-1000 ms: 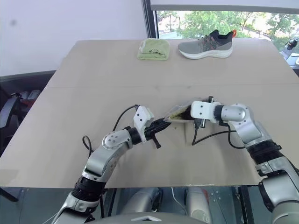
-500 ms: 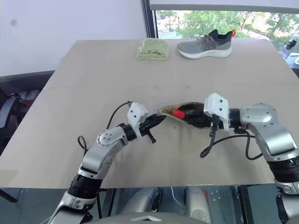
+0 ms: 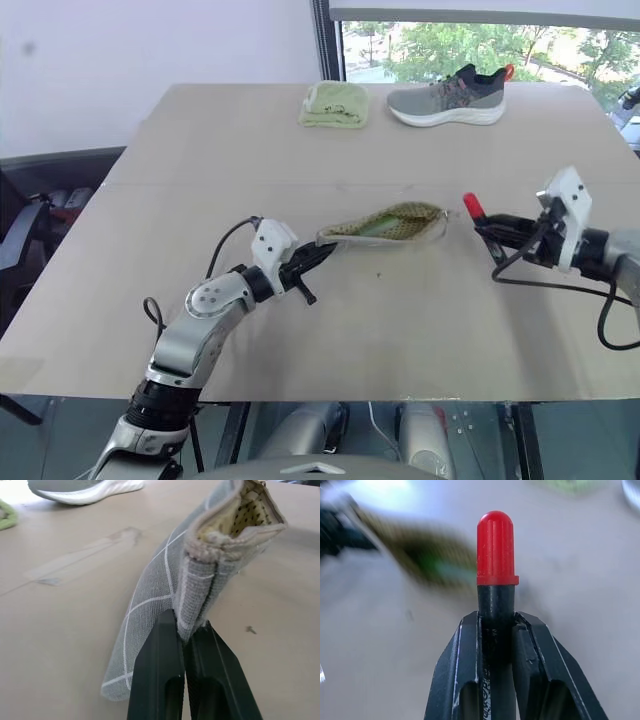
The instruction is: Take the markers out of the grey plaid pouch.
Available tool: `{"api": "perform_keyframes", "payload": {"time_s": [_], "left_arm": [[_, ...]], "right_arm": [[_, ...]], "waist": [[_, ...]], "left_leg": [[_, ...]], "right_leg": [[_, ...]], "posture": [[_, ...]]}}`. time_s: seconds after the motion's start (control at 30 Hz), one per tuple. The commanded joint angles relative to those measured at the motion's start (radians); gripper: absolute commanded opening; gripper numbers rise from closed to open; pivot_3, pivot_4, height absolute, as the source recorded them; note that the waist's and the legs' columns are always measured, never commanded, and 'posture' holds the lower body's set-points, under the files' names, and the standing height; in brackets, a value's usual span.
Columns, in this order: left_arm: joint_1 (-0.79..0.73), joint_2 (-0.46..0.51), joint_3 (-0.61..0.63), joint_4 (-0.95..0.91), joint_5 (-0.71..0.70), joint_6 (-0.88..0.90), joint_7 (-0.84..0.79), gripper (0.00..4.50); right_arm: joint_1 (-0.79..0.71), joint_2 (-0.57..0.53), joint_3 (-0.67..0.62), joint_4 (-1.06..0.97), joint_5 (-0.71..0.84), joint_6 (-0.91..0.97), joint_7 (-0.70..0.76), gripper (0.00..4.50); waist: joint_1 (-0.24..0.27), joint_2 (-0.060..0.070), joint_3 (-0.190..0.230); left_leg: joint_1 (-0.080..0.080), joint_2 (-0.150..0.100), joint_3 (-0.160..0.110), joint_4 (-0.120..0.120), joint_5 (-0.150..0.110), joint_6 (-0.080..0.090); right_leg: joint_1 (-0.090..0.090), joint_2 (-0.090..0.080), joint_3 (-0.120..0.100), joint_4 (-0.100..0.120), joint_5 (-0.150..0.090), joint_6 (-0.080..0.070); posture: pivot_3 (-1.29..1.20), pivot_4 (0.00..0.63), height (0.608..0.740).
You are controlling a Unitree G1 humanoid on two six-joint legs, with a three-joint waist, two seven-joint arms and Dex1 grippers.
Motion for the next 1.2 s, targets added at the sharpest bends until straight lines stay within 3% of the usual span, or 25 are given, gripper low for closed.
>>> {"api": "perform_keyframes", "payload": {"time_s": [0.03, 0.13, 0.2, 0.27, 0.43, 0.53, 0.63, 0.7, 0.77, 0.8, 1.0, 1.2], "left_arm": [[0.016, 0.012, 0.023, -0.056, -0.016, 0.006, 0.006, 0.00], [0.017, 0.011, 0.025, -0.061, -0.017, 0.010, 0.008, 0.00], [0.015, 0.010, 0.026, -0.067, -0.020, 0.015, 0.009, 0.00], [0.017, 0.007, 0.029, -0.074, -0.031, 0.021, 0.007, 0.00], [0.023, 0.010, 0.034, -0.085, -0.061, 0.035, -0.004, 0.00], [0.020, 0.012, 0.029, -0.090, -0.079, 0.050, -0.014, 0.00], [0.023, 0.014, 0.017, -0.120, -0.112, 0.083, -0.033, 0.00], [0.021, 0.020, 0.009, -0.133, -0.123, 0.096, -0.044, 0.00], [0.017, 0.018, 0.007, -0.132, -0.123, 0.100, -0.042, 0.00], [0.018, 0.017, 0.006, -0.133, -0.122, 0.101, -0.040, 0.00], [0.029, 0.010, -0.011, -0.149, -0.130, 0.106, -0.042, 0.00], [0.021, 0.009, -0.042, -0.153, -0.141, 0.114, -0.058, 0.00]], "right_arm": [[0.005, -0.048, 0.019, 0.067, -0.077, -0.032, 0.017, 0.81], [-0.020, -0.033, 0.035, 0.118, -0.110, -0.022, -0.009, 2.14], [-0.035, -0.025, 0.049, 0.143, -0.144, -0.031, -0.037, 3.25], [-0.055, -0.016, 0.043, 0.140, -0.134, -0.026, -0.031, 3.93], [-0.131, 0.043, 0.007, 0.068, -0.048, 0.017, -0.025, 3.93], [-0.203, 0.110, 0.009, -0.039, 0.073, 0.128, -0.046, 3.24], [-0.248, 0.154, 0.069, -0.114, 0.091, 0.168, -0.059, 2.11], [-0.266, 0.179, 0.127, -0.154, 0.078, 0.172, -0.056, 1.07], [-0.291, 0.209, 0.192, -0.152, 0.032, 0.146, -0.066, 0.57], [-0.301, 0.221, 0.213, -0.146, 0.017, 0.136, -0.069, 0.04], [-0.347, 0.299, 0.367, -0.100, -0.114, 0.057, -0.079, 0.01], [-0.428, 0.289, 0.604, 0.086, -0.448, -0.163, -0.099, 0.01]], "waist": [[-0.003, 0.000, 0.000], [-0.003, 0.000, 0.000], [-0.002, 0.000, 0.000], [0.000, 0.000, 0.000], [0.000, 0.000, 0.000], [-0.006, 0.000, 0.000], [0.000, -0.001, 0.001], [0.003, -0.001, 0.001], [0.002, -0.001, 0.001], [0.000, -0.001, 0.001], [-0.004, -0.001, 0.001], [-0.004, -0.001, 0.001]], "left_leg": [[0.000, 0.000, 0.001, 0.000, 0.000, 0.000], [0.002, 0.001, 0.002, 0.000, 0.000, 0.000], [0.002, 0.001, 0.002, 0.000, 0.000, 0.000], [0.001, 0.001, 0.002, 0.000, 0.000, 0.000], [0.001, 0.001, 0.002, 0.000, 0.000, 0.000], [0.001, 0.001, 0.002, 0.000, 0.000, 0.000], [0.000, 0.001, 0.001, 0.000, 0.000, 0.000], [-0.001, 0.001, 0.000, 0.000, 0.000, 0.000], [-0.001, 0.000, -0.001, 0.000, 0.000, 0.000], [-0.001, 0.000, -0.001, 0.000, 0.000, 0.000], [-0.001, 0.000, -0.001, 0.000, 0.000, 0.000], [-0.001, 0.000, -0.001, 0.000, 0.000, 0.000]], "right_leg": [[0.000, 0.000, 0.001, 0.000, 0.000, 0.000], [0.000, 0.001, 0.002, 0.001, 0.000, 0.000], [0.000, 0.001, 0.002, 0.001, 0.000, 0.000], [0.000, 0.001, 0.002, 0.001, 0.000, 0.000], [0.000, 0.001, 0.002, 0.000, 0.000, 0.000], [0.000, 0.001, 0.002, 0.000, 0.000, 0.000], [0.000, 0.001, 0.001, 0.000, 0.000, 0.000], [0.000, 0.000, 0.000, -0.001, 0.000, 0.000], [0.000, 0.000, -0.002, -0.001, 0.000, 0.000], [0.000, 0.000, -0.002, -0.001, 0.000, 0.000], [-0.001, 0.000, -0.001, -0.001, 0.000, 0.000], [-0.001, 0.000, -0.001, 0.000, 0.000, 0.000]], "posture": [[0.00, 0.150, 0.740], [0.00, 0.150, 0.740], [0.00, 0.150, 0.740], [0.00, 0.150, 0.740], [0.00, 0.150, 0.740], [0.00, 0.150, 0.740], [0.00, 0.150, 0.740], [0.00, 0.150, 0.740], [0.00, 0.150, 0.740], [0.00, 0.150, 0.740], [0.00, 0.150, 0.740], [0.00, 0.150, 0.740]]}}
